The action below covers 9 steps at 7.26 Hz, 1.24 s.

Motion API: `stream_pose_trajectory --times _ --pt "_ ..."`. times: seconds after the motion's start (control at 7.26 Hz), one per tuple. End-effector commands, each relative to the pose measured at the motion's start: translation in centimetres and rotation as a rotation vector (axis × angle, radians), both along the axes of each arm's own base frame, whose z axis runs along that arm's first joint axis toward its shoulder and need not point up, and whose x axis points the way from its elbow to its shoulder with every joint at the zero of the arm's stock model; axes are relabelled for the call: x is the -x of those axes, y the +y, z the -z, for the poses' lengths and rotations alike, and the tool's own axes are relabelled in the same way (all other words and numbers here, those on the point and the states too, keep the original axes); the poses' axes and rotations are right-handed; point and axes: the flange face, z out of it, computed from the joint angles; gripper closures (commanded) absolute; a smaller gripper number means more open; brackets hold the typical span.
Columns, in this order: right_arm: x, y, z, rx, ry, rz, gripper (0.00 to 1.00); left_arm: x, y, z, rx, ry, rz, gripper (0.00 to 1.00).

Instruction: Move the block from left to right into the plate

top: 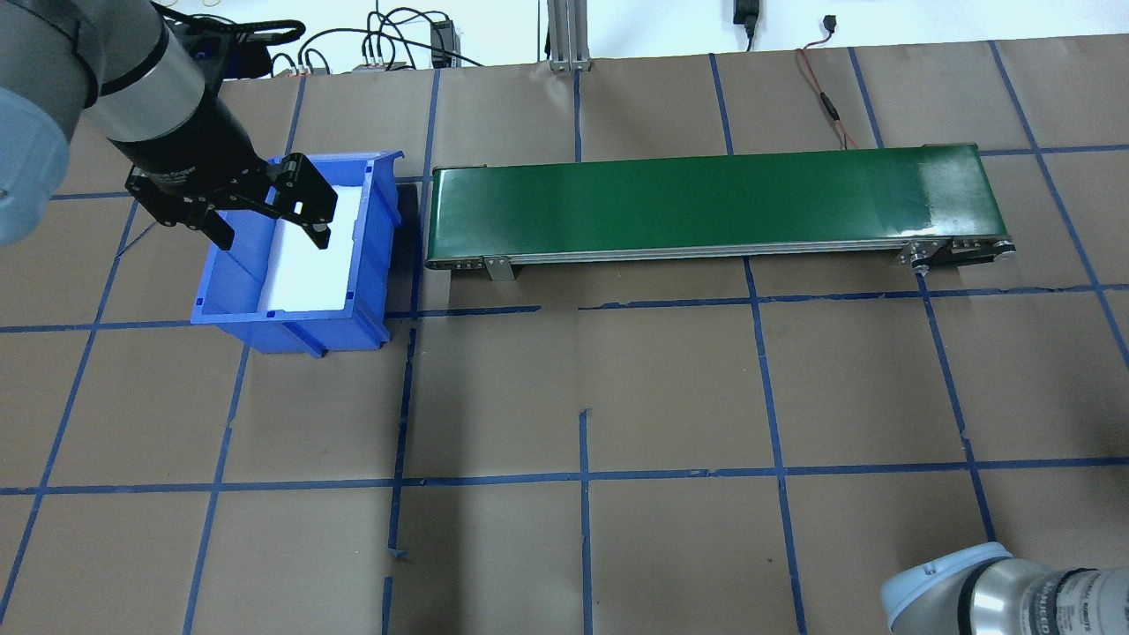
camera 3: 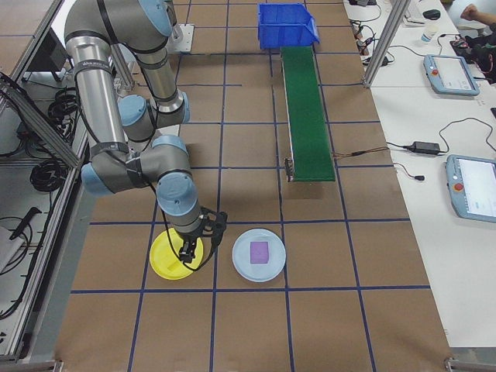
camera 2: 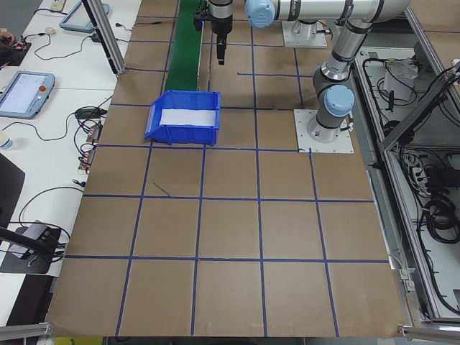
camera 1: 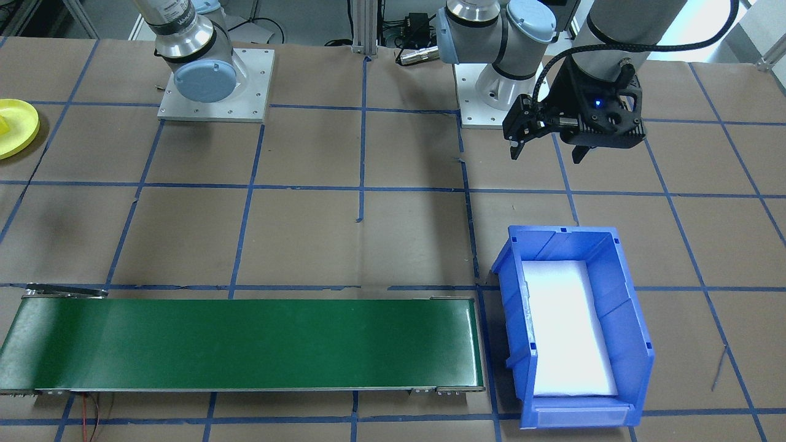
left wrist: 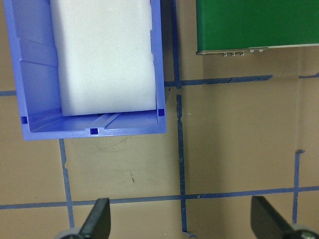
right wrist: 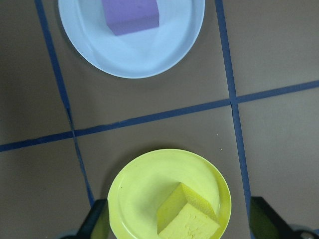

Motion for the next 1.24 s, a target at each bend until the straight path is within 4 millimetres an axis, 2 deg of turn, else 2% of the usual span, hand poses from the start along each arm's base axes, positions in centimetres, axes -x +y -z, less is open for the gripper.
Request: stream_pose_trajectory --times 0.0,0.14,0.28,0.41,0.55,0.83,0.96,1.1 --pt "-5.2 -6.8 -5.8 -0.009 -0.025 -0.115 0.00 0.0 -0.1 0.1 0.001 0.000 0.001 0.00" --pt "-11.1 -10.3 -7.2 -0.025 -0.047 -0.184 0.00 0.0 0.0 0.0 0.000 0.001 0.001 0.00" --pt "-18.0 -11.3 -10.1 -0.036 -0.052 -0.073 0.00 0.0 0.0 -0.1 0.001 0.000 0.001 0.00" --pt "-25.1 -12.7 -12.4 -0.024 -0.032 -0.048 0.00 0.0 0.0 -0.1 0.001 0.000 0.001 0.00" --pt "-31.8 -13.8 -13.7 -0.043 -0.033 -0.131 0.00 0.0 0.0 -0.1 0.004 0.000 0.001 0.00" --pt "-42.1 -14.4 -16.2 -0.014 -0.007 -0.085 0.00 0.1 0.0 -0.1 0.001 0.000 0.003 0.00" --pt "-47.4 -14.1 -17.1 0.024 -0.046 -0.173 0.00 0.0 0.0 -0.1 0.001 0.000 0.001 0.00" --pt "-51.9 -13.7 -17.6 0.049 -0.082 -0.203 0.00 -0.1 0.0 -0.1 0.004 -0.001 0.000 0.00"
